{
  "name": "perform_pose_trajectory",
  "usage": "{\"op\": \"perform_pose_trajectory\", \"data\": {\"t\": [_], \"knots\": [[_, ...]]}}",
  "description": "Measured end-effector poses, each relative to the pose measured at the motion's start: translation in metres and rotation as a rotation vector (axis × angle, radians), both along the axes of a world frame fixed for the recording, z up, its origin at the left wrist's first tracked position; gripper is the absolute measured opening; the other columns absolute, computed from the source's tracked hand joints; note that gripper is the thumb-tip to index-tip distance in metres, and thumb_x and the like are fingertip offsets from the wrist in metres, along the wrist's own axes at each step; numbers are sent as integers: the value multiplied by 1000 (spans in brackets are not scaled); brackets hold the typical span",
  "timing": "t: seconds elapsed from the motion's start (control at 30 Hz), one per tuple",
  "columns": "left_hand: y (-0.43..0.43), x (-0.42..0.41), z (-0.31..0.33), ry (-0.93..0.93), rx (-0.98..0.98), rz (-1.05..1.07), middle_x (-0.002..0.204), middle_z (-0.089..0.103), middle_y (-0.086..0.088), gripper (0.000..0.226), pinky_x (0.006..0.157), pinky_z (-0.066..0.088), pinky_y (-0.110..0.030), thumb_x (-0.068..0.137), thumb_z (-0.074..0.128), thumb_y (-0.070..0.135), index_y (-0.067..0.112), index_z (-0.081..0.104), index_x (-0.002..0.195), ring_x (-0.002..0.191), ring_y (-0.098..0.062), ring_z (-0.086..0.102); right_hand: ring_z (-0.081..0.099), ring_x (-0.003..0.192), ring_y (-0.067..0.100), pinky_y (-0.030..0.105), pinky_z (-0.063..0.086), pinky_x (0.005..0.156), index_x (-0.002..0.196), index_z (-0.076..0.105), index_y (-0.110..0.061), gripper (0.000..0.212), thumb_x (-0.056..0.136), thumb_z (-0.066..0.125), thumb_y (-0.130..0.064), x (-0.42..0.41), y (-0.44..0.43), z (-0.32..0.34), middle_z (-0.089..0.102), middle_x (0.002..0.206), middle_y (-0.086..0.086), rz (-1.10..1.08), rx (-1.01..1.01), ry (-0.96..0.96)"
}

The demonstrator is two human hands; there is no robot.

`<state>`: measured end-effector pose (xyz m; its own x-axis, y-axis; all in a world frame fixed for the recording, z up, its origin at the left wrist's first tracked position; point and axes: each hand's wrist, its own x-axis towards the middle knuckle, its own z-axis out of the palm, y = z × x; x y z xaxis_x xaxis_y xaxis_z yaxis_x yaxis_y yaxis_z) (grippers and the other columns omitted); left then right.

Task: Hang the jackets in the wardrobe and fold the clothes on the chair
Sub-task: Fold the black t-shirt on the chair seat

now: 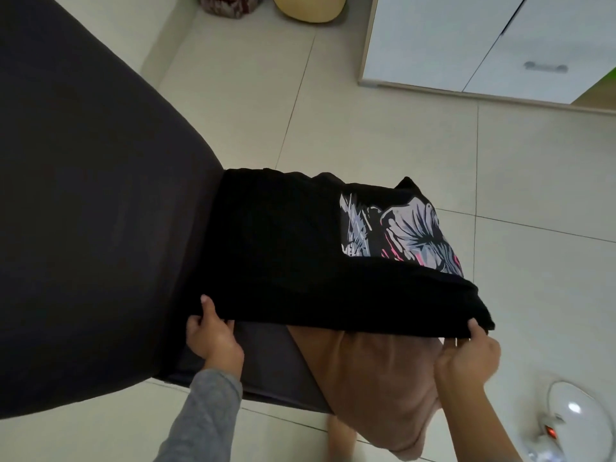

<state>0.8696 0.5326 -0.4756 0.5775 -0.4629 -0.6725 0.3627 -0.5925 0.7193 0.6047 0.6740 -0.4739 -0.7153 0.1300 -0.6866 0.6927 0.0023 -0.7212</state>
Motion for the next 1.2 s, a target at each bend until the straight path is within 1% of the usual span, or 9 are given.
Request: {"op": "perform_pose_trajectory", "data": {"t": [0.17, 0.23, 0.33, 0.43, 0.57, 0.77, 0.97, 1.07, 1.2], "knots": [[-4, -1, -10, -143, 119, -80, 122, 56, -21, 47, 88, 49, -33, 91, 62, 20, -3, 47, 128, 101, -26, 58, 36, 50, 19, 27, 39, 52, 62, 41, -10, 33, 81, 68, -9, 11, 15, -20, 40, 58, 8, 178, 366, -28], [-7, -3, -7, -325, 140, -180, 127, 53, -20, 55, 95, 45, -32, 84, 69, 12, -4, 43, 130, 112, -32, 56, 48, 63, 20, 29, 45, 64, 81, 50, -10, 21, 79, 71, -8, 10, 15, -23, 51, 74, 7, 215, 393, -36], [-4, -7, -1, -511, 132, -306, 135, 39, -25, 67, 104, 38, -39, 75, 76, 6, -4, 38, 130, 121, -39, 44, 55, 103, 30, 34, 43, 82, 120, 46, -4, 42, 82, 64, 0, 11, 10, -15, 54, 119, 14, 346, 469, 46], [10, -15, 2, -719, 67, -428, 140, 27, -25, 78, 110, 30, -40, 71, 77, 1, -4, 33, 135, 126, -40, 33, 48, 118, 33, 34, 39, 89, 125, 47, -4, 42, 85, 56, 4, 13, 3, -10, 45, 133, 16, 615, 552, 267], [32, -25, 2, -955, -162, -695, 138, 36, -17, 66, 106, 33, -35, 73, 70, -8, 1, 42, 133, 124, -33, 40, 40, 130, 26, 37, 31, 108, 123, 51, -9, 32, 91, 50, -3, 20, -11, -6, 46, 137, 9, 916, 441, 520], [9, -25, -4, -979, -174, -842, 145, 37, -9, 60, 115, 24, -45, 79, 53, -11, 4, 42, 136, 138, -26, 30, 41, 131, 12, 48, 30, 113, 116, 60, -15, 32, 90, 52, 1, 39, -57, -3, 51, 134, -2, 1046, 238, 726], [-5, -10, -18, -1073, 55, -1028, 150, 31, -16, 61, 115, 20, -51, 82, 51, -10, 2, 38, 140, 141, -31, 24, 45, 126, 10, 18, 34, 109, 118, 56, -17, 35, 90, 51, 3, 42, -125, 10, 53, 130, -1, 1238, 53, 756], [-9, -18, -8, -1051, 93, -951, 150, 33, -11, 65, 111, 26, -52, 78, 55, -9, 7, 40, 139, 140, -29, 28, 45, 125, 12, 29, 36, 109, 127, 52, -12, 35, 93, 50, -5, 45, -164, 13, 51, 131, 3, 1272, 108, 706], [-22, -24, 2, -1068, -114, -980, 148, 36, -7, 68, 112, 25, -46, 71, 57, -14, 8, 48, 134, 139, -25, 29, 34, 134, 16, 29, 28, 111, 142, 36, -13, 47, 97, 48, -20, 58, -206, 12, 40, 143, 4, 1348, 234, 586]]}}
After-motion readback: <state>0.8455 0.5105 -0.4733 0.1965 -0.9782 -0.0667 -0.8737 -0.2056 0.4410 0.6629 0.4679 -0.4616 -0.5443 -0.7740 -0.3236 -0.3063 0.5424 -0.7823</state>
